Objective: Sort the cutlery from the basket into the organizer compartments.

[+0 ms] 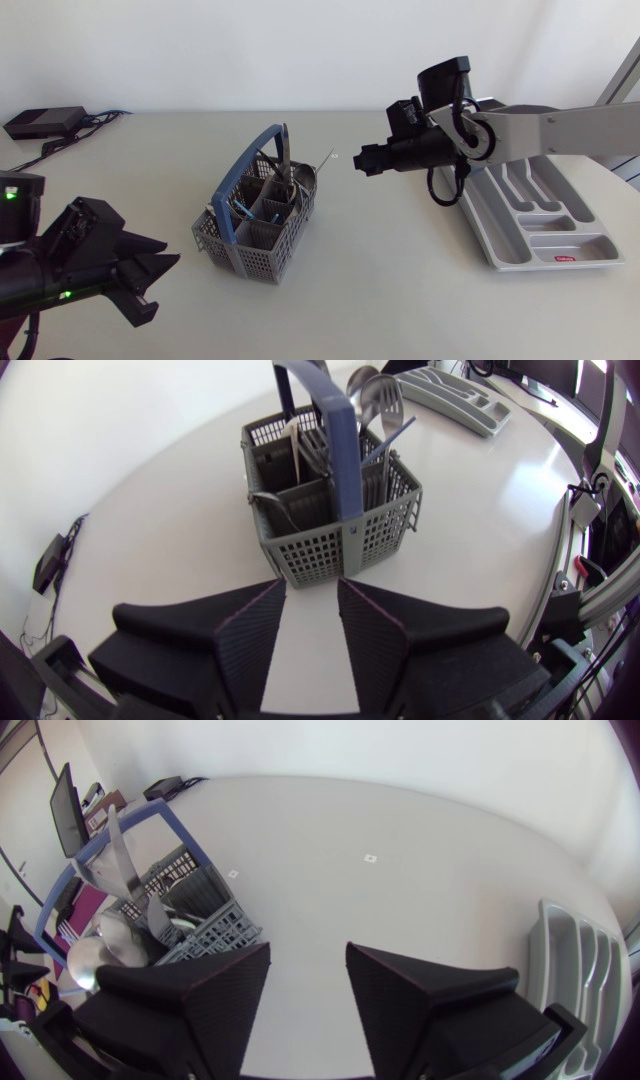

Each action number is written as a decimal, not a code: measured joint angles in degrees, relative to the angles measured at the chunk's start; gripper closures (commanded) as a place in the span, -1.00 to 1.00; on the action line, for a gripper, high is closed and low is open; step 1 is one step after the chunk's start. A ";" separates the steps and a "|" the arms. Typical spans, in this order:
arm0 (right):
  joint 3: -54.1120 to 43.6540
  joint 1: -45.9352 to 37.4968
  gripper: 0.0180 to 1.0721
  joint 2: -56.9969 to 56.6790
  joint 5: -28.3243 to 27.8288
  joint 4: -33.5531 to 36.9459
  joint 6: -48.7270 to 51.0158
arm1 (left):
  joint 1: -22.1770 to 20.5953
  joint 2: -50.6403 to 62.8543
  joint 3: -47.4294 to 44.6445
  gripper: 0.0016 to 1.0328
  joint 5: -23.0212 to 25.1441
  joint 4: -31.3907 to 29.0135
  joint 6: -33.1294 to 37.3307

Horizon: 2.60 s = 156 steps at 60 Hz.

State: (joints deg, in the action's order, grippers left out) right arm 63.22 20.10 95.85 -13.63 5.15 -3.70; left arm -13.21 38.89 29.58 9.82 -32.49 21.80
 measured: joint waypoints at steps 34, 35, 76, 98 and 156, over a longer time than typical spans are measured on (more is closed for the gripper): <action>19.52 -1.20 0.86 21.42 -11.43 3.48 -7.28 | 6.91 15.32 -3.89 0.93 10.36 18.51 3.58; 20.24 -1.20 0.86 21.94 -11.87 3.67 -7.67 | 7.17 15.56 -3.96 0.93 10.75 18.67 3.63; 29.68 1.90 0.87 30.12 -25.62 11.28 -12.09 | 15.02 24.48 -6.32 0.93 17.38 31.17 4.42; 13.49 2.58 0.87 18.80 -25.81 11.23 -9.20 | 17.70 25.03 -6.78 0.93 19.32 31.54 4.44; -4.46 -5.07 0.87 5.29 -26.16 11.13 -3.10 | 6.49 52.59 14.75 0.93 19.50 35.39 0.68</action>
State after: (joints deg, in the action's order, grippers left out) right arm 58.76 15.03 101.14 -39.79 16.27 -6.81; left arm -6.72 91.48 44.34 29.32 2.90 22.48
